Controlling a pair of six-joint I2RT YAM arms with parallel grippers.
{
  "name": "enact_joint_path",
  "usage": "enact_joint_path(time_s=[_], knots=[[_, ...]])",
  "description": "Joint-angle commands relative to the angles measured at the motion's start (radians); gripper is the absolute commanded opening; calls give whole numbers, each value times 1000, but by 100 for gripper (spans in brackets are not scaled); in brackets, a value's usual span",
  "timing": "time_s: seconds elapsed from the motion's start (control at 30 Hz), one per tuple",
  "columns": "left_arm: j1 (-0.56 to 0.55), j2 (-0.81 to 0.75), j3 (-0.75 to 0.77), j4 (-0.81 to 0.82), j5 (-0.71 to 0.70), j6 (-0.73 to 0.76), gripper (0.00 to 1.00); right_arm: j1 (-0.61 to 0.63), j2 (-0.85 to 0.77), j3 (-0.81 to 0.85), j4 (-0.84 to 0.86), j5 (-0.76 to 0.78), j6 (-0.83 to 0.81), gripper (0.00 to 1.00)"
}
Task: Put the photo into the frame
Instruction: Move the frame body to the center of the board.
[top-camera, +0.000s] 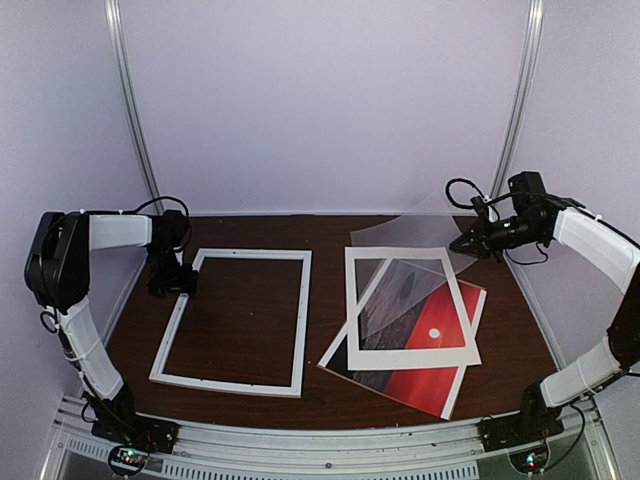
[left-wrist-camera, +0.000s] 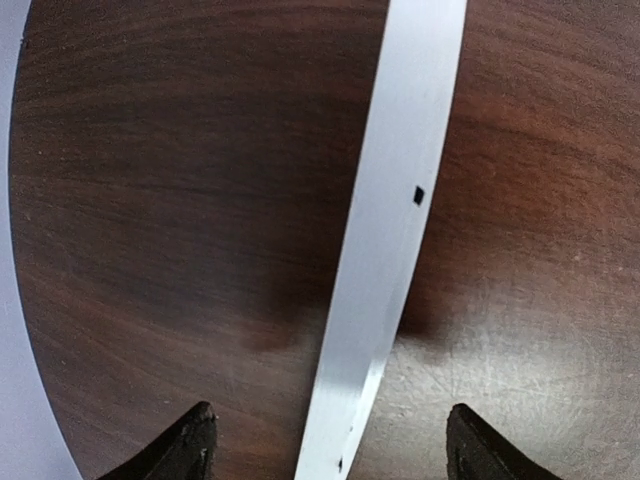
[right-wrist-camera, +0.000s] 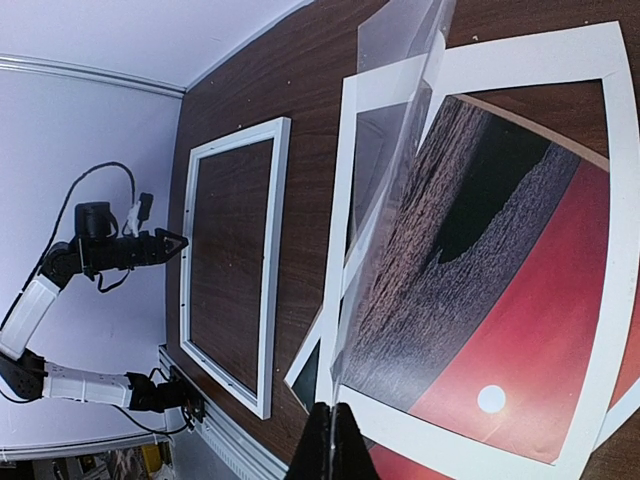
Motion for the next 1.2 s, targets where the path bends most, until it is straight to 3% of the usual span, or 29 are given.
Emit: enact_joint_path(time_s=[0.0, 0.6, 1.17], knots=[[10, 39, -10, 4, 7, 12, 80, 6, -11, 45, -2, -3, -16, 0], [-27, -97, -220, 192, 260, -89, 72, 6, -18, 158, -94, 54, -39, 0], [-299, -107, -223, 221, 257, -220, 71, 9, -9, 216, -119, 49, -42, 0]])
